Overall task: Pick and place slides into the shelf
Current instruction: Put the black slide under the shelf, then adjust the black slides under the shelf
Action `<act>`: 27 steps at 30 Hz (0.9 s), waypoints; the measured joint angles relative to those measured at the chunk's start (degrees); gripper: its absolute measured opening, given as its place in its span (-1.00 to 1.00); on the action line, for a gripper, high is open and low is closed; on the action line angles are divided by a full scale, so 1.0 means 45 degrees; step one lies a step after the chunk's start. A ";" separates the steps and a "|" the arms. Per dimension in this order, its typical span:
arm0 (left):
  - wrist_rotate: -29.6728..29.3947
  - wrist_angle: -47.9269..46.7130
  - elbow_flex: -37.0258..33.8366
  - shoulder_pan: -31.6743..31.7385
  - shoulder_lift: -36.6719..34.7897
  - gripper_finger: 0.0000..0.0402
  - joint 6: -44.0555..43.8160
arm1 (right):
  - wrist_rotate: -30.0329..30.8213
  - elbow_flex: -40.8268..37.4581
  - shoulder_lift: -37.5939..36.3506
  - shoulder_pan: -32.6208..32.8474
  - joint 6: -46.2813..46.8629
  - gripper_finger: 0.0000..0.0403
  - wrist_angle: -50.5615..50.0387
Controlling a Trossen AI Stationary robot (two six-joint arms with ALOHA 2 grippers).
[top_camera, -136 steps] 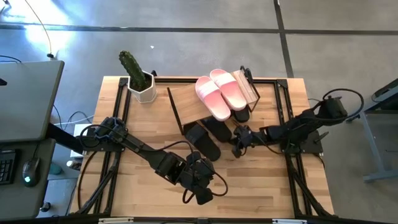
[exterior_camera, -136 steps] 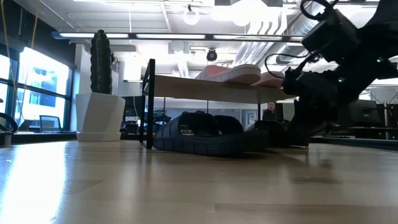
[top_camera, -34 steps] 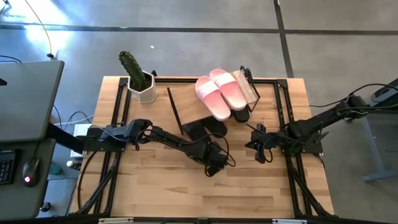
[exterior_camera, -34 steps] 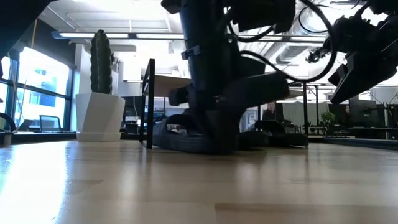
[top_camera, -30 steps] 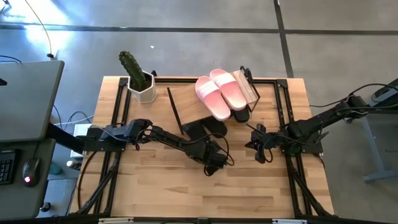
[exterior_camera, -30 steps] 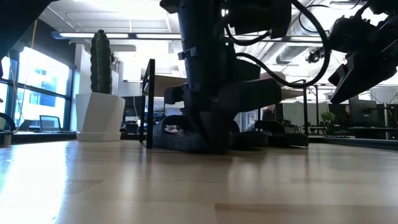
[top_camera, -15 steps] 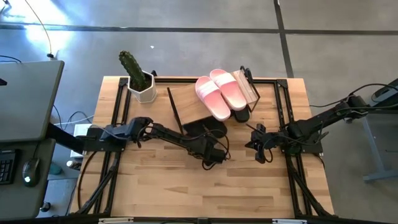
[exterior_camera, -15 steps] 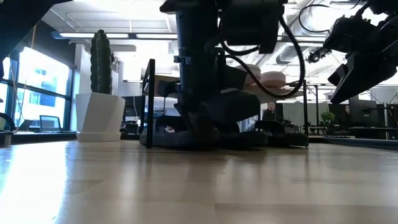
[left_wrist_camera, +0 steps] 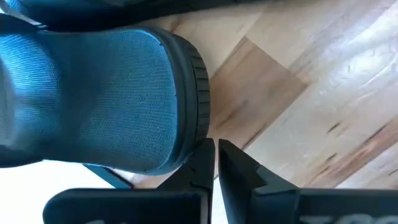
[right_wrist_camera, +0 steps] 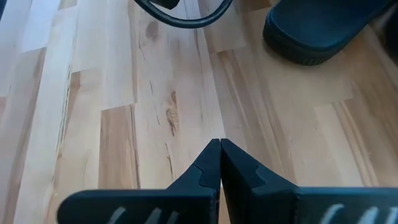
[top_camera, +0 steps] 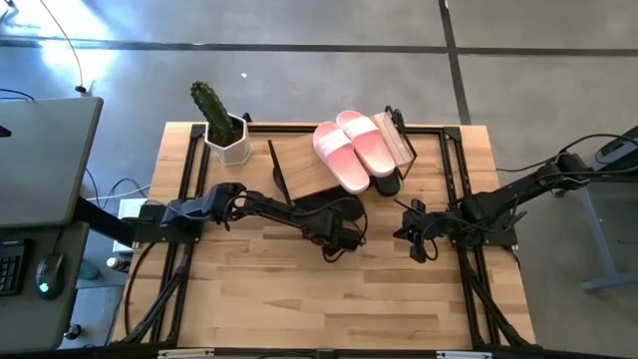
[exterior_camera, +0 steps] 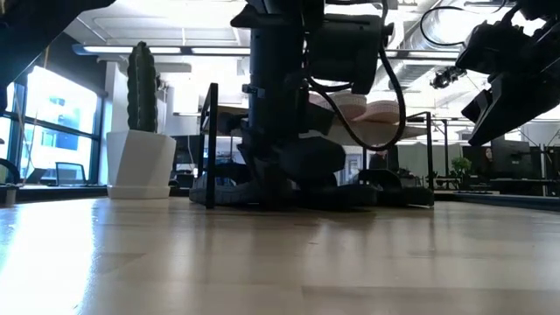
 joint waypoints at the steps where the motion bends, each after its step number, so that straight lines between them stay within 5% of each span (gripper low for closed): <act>1: -0.0015 -0.0094 0.0000 -0.0009 0.0000 -0.94 -0.0036 | -0.0015 0.0000 0.0000 0.0000 -0.0002 -1.00 0.0005; 18: -0.0651 -0.0246 0.0000 -0.1269 -0.0063 -0.94 0.0023 | -0.0188 0.0000 0.0124 -0.0451 -0.0109 -1.00 0.0789; 27: -0.0816 -0.0978 0.1608 -0.2488 -0.0068 -0.94 -0.0118 | -0.1938 -0.1080 0.1494 -0.2111 -0.0437 -1.00 0.4687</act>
